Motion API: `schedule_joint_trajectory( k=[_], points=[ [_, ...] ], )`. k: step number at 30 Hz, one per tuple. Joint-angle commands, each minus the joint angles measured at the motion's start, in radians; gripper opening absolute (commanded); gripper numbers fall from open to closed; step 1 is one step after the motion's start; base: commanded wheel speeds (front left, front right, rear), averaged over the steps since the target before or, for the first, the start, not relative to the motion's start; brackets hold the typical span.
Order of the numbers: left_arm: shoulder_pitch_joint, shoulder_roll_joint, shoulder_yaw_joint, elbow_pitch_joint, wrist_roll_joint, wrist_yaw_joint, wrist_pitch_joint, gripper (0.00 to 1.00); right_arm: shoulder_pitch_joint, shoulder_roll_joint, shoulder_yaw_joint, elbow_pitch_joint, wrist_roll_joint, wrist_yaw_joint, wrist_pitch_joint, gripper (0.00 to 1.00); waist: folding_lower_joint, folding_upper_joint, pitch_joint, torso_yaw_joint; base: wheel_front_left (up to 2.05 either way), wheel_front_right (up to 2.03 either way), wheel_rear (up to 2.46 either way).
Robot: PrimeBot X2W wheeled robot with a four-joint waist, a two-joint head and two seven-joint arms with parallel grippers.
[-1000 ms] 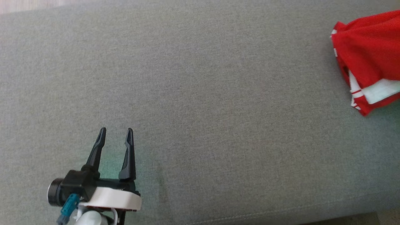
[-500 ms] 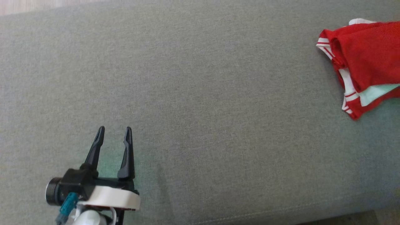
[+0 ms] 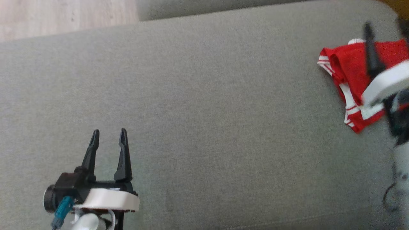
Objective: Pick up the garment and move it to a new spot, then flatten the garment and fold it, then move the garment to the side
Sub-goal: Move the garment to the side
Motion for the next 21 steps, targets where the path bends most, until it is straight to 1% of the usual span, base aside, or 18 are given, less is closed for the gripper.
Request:
schedule_joint_trajectory(
  k=[1, 3, 8, 11, 14, 17, 21],
  points=[
    [-0.024, 0.005, 0.043, -0.012, -0.011, -0.001, -0.014, 1.00, 0.042, 0.028, 0.017, -0.054, 0.002, 0.007, -0.026, 1.00, 0.0000, 0.0000, -0.045, 0.019, 0.00, 0.00, 0.00],
    [-0.007, -0.006, 0.044, 0.005, -0.021, -0.003, -0.020, 1.00, 0.092, 0.068, 0.019, -0.069, -0.007, 0.007, -0.040, 1.00, 0.0000, 0.0000, -0.072, 0.029, 0.00, 0.00, 0.00],
    [0.048, -0.025, 0.050, 0.044, -0.040, -0.006, -0.032, 1.00, 0.245, 0.177, 0.005, -0.115, -0.073, 0.007, -0.087, 1.00, 0.0000, 0.0000, -0.131, 0.058, 0.00, 0.00, 0.00],
    [0.083, -0.028, 0.051, 0.062, -0.045, -0.008, -0.036, 1.00, 0.339, 0.219, 0.000, -0.139, -0.106, 0.007, -0.121, 1.00, 0.0000, 0.0000, -0.164, 0.081, 0.00, 0.00, 0.00],
    [0.109, -0.026, 0.046, 0.068, -0.042, -0.008, -0.038, 1.00, 0.418, 0.242, -0.013, -0.167, -0.123, 0.007, -0.154, 1.00, 0.0000, 0.0000, -0.182, 0.105, 0.00, 0.00, 0.00],
    [0.124, -0.028, 0.041, 0.064, -0.042, -0.007, -0.039, 1.00, 0.461, 0.248, -0.019, -0.187, -0.131, 0.007, -0.174, 1.00, 0.0000, 0.0000, -0.191, 0.119, 0.00, 0.00, 0.00],
    [0.141, -0.029, 0.036, 0.068, -0.048, -0.010, -0.039, 1.00, 0.537, 0.249, -0.003, -0.218, -0.083, 0.007, -0.206, 1.00, 0.0000, 0.0000, -0.204, 0.139, 0.00, 0.00, 0.00]
  ],
)
